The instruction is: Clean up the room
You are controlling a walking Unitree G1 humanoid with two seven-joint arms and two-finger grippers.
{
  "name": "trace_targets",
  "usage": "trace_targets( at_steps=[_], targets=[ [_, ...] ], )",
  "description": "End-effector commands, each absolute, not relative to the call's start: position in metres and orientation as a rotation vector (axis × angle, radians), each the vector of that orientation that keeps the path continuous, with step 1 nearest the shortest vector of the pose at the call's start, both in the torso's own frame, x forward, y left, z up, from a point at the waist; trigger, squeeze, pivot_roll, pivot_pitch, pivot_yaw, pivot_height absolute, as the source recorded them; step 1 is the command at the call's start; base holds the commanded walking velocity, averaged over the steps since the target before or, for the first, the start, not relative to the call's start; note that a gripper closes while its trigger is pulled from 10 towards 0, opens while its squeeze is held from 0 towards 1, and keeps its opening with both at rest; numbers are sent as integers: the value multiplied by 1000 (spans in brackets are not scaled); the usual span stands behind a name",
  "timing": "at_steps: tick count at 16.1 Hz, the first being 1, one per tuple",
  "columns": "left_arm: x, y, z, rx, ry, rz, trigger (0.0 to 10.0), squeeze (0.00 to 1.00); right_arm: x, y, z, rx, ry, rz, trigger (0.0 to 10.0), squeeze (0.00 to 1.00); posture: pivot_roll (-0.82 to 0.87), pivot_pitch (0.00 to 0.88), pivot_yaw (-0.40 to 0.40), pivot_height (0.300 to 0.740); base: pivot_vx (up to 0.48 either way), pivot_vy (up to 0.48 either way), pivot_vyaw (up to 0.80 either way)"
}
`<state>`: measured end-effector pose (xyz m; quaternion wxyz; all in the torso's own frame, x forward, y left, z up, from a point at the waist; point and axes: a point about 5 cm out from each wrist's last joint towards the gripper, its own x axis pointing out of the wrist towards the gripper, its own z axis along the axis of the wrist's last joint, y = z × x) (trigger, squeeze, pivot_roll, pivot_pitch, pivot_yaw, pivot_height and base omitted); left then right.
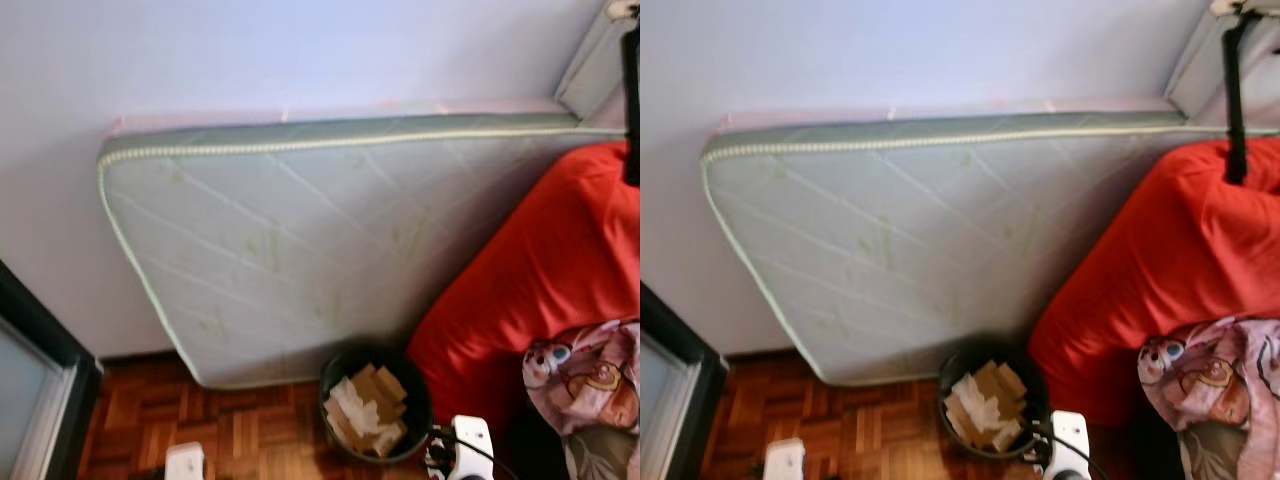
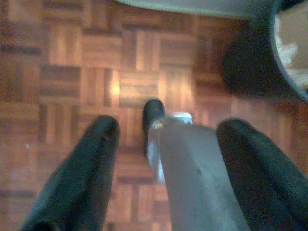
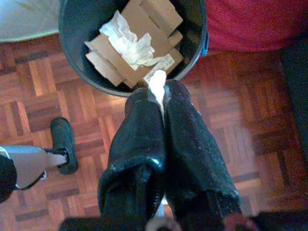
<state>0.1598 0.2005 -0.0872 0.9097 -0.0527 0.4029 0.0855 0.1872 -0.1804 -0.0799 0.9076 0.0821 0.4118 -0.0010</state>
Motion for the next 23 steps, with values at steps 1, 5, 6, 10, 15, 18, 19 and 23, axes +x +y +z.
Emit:
trace_targets(
  at_steps=[1,5,6,10,15,18,19,23],
  targets=[
    [164,203,-85,-99,817,174,10000,0,187,-179,-80,170,849,1,10000,0,48,117,-74,740,255,0,0],
    [163,203,-85,-74,822,131,10000,0,185,-175,-81,198,843,-26,10000,0,9,103,-45,740,262,0,0],
    [163,204,-85,-75,824,133,10000,0,184,-174,-82,198,852,-26,10000,0,19,100,-38,740,266,0,0],
    [169,207,-81,-64,801,111,10000,0,182,-170,-84,195,864,-35,10000,0,15,93,-14,740,273,0,0],
    [172,204,-80,-60,782,85,10000,0,180,-167,-84,179,860,15,10000,0,21,76,-15,740,110,0,0],
    [177,203,-76,-60,745,80,10000,0,180,-168,-83,156,843,47,10000,0,23,63,-23,740,0,0,0],
    [183,204,-72,-62,708,80,10000,0,181,-168,-82,152,823,69,10000,0,25,56,-25,740,0,0,0],
    [214,203,-46,-61,485,60,10000,0,184,-168,-76,202,720,93,10000,0,29,30,-33,740,0,0,0]
  ],
)
